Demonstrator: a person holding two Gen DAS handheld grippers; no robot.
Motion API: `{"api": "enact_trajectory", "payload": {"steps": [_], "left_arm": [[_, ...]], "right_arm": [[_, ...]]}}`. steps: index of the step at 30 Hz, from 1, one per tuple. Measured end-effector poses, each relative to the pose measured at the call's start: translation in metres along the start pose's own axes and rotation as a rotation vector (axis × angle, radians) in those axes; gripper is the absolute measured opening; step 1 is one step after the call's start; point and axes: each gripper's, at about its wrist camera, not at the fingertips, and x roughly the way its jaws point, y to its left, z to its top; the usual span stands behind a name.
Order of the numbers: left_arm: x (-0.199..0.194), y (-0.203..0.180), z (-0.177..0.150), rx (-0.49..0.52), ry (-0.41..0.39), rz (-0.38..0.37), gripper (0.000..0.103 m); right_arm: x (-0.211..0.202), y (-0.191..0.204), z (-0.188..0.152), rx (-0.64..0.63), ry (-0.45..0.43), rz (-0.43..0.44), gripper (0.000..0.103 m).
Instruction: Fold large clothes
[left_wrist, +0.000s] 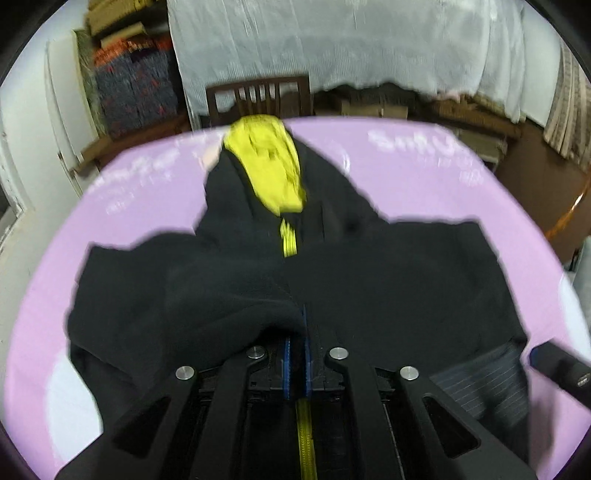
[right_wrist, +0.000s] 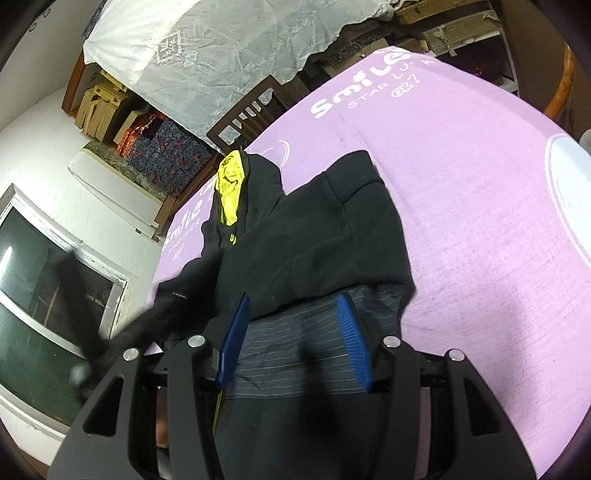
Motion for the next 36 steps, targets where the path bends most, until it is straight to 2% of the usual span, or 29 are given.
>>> {"api": "enact_trajectory", "payload": {"steps": [2, 3, 4, 5, 8, 10, 11, 13, 15, 18, 19, 22, 25, 28, 33, 36], "left_arm": [[0.001, 0.003, -0.001, 0.004, -0.005, -0.007, 0.009], [-0.002, 0.004, -0.001, 0.008, -0.006, -0.015, 0.013], [-0.006, 0.007, -0.002, 0.01, -0.003, -0.024, 0.027], [-0.012, 0.011, -0.003, 0.012, -0.003, -0.035, 0.047], [-0.042, 0.031, -0.008, 0.026, -0.043, -0.058, 0.069], [-0.061, 0.051, -0.014, 0.036, -0.071, -0.054, 0.076], [-0.069, 0.063, -0.016, 0.021, -0.083, -0.034, 0.084], [-0.078, 0.103, -0.023, -0.057, -0.123, 0.035, 0.086], [-0.076, 0.143, -0.029, -0.143, -0.118, 0.063, 0.086], [-0.069, 0.192, -0.044, -0.274, -0.075, 0.042, 0.085], [-0.066, 0.2, -0.048, -0.283, -0.062, 0.04, 0.085], [-0.059, 0.216, -0.058, -0.25, -0.04, 0.085, 0.085], [-0.045, 0.218, -0.058, -0.187, -0.003, 0.12, 0.085], [-0.031, 0.21, -0.057, -0.106, 0.016, 0.172, 0.085], [-0.014, 0.185, -0.051, 0.058, -0.016, 0.252, 0.086], [-0.006, 0.181, -0.046, 0.08, -0.022, 0.273, 0.088]], "right_arm": [[0.002, -0.001, 0.001, 0.004, 0.004, -0.004, 0.05], [0.003, -0.002, 0.001, 0.004, 0.005, -0.005, 0.05], [0.003, -0.002, 0.002, 0.002, 0.005, -0.008, 0.05], [0.003, -0.003, 0.002, 0.001, 0.004, -0.01, 0.05], [0.003, -0.003, 0.001, -0.008, -0.002, -0.011, 0.049], [0.002, -0.001, 0.0, -0.026, -0.009, -0.012, 0.049], [0.001, 0.003, -0.001, -0.047, -0.016, -0.014, 0.049], [0.0, 0.015, -0.005, -0.116, -0.033, -0.022, 0.05], [-0.001, 0.028, -0.011, -0.193, -0.051, -0.033, 0.049], [0.005, 0.055, -0.023, -0.313, -0.042, -0.045, 0.049], [0.01, 0.068, -0.027, -0.363, -0.023, -0.047, 0.05], [0.023, 0.102, -0.037, -0.492, 0.001, -0.085, 0.049], [0.044, 0.14, -0.05, -0.673, 0.024, -0.128, 0.049], [0.07, 0.174, -0.074, -0.919, 0.032, -0.234, 0.049], [0.109, 0.192, -0.095, -1.161, 0.029, -0.356, 0.05], [0.129, 0.199, -0.094, -1.24, -0.003, -0.41, 0.05]]}}
